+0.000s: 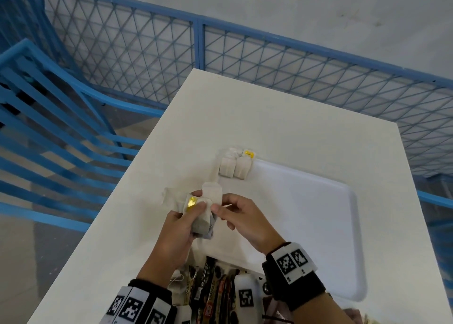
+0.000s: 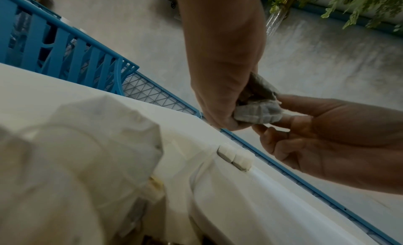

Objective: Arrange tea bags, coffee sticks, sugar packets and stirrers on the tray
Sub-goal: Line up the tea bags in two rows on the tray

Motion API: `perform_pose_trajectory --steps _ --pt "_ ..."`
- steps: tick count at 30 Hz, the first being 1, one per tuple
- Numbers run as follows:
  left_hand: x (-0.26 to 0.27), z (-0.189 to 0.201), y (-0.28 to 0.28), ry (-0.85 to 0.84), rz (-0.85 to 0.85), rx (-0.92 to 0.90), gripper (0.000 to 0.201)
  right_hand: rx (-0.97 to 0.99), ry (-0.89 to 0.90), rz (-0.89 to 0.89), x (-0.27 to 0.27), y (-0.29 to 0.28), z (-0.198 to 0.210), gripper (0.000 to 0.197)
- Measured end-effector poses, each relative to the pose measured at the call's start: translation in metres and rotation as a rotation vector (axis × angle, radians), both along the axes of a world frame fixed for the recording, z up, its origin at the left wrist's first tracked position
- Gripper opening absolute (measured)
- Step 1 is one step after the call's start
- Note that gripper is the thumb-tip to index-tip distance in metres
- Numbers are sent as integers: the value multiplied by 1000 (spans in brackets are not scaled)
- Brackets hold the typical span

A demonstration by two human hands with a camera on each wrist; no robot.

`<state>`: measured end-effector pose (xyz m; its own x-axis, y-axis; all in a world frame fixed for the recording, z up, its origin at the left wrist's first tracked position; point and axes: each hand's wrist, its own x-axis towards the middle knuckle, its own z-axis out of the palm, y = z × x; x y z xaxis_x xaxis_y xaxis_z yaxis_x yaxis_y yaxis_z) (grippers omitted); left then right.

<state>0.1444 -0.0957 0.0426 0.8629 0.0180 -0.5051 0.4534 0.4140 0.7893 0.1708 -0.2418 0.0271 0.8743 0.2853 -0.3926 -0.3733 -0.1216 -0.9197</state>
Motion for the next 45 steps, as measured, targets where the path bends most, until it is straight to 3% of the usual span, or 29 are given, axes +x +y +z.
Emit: perform_pose_trajectory --steps 3,6,13,17,22,26,29,33,40,43,45 --pt "-2 0 0 8 2 -15 21 2 -13 -65 -1 -1 -3 8" --pt "-4 1 2 26 29 -28 15 34 12 -149 1 -3 -7 19" --pt "-8 -5 12 75 72 -25 10 173 129 -379 23 -9 -26 9" --pt "-9 -5 14 64 79 -42 12 105 153 -453 46 -11 -39 18" --pt "-6 -8 14 66 83 -41 13 -4 118 -504 66 -4 -51 10" --pt "-4 -10 14 67 81 -35 14 -85 106 -518 75 2 -57 10" --pt "-3 -12 14 79 89 -30 14 -259 63 -504 77 5 -59 10" --pt "-3 -13 14 87 94 -33 13 -465 -36 -472 76 5 -56 25" --pt "-1 -15 12 48 75 -59 13 -471 -59 -492 71 8 -48 26" --pt "-1 -13 10 39 63 -56 13 -424 -129 -392 59 15 -36 15" --pt "0 -11 8 39 49 -56 14 -319 -154 -271 44 18 -24 20"
